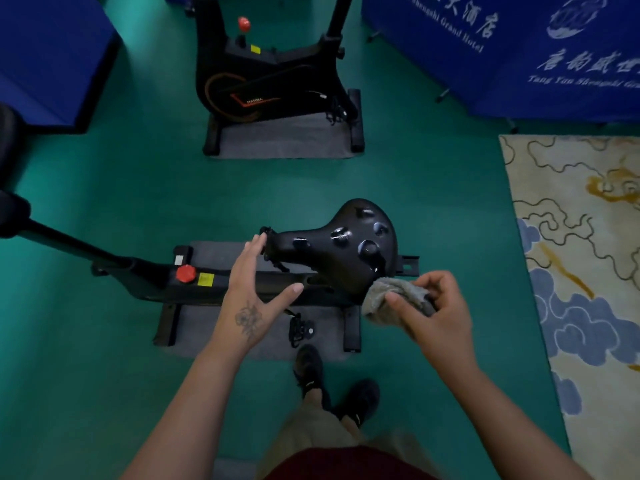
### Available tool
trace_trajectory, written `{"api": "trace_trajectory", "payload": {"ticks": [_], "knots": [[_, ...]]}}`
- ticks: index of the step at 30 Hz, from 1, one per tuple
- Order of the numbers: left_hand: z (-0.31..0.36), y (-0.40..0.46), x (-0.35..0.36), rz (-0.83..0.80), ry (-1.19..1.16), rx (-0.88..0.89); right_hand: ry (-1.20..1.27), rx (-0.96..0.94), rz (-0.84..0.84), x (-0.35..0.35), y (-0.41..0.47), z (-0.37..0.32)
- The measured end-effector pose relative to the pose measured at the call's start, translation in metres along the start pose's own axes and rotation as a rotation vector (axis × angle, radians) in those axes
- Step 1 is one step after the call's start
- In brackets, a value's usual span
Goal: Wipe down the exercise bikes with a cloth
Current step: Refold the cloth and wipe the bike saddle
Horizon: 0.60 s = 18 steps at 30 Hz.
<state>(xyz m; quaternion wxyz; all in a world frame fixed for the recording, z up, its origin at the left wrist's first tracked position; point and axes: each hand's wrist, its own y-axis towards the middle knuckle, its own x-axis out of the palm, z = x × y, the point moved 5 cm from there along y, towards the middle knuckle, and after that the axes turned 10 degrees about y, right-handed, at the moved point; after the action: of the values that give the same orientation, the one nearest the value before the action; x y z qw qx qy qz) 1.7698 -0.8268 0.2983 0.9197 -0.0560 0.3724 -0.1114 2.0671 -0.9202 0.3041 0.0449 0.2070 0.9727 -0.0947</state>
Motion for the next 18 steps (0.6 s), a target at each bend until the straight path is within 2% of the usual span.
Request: {"api": "trace_trajectory", "payload": {"ticks": [5, 13, 18], "knots": [[-0.014, 0.030, -0.002, -0.066, -0.039, -0.004, -0.048, -0.020, -0.083, 0.045, 0.017, -0.017], [-0.031, 0.063, 0.010, -0.166, -0.079, 0.114, -0.317, -0.168, -0.221, 0.128, 0.068, -0.053], [-0.035, 0.068, 0.014, -0.167, -0.113, 0.216, -0.581, -0.435, -0.290, 0.159, 0.076, -0.050]]}}
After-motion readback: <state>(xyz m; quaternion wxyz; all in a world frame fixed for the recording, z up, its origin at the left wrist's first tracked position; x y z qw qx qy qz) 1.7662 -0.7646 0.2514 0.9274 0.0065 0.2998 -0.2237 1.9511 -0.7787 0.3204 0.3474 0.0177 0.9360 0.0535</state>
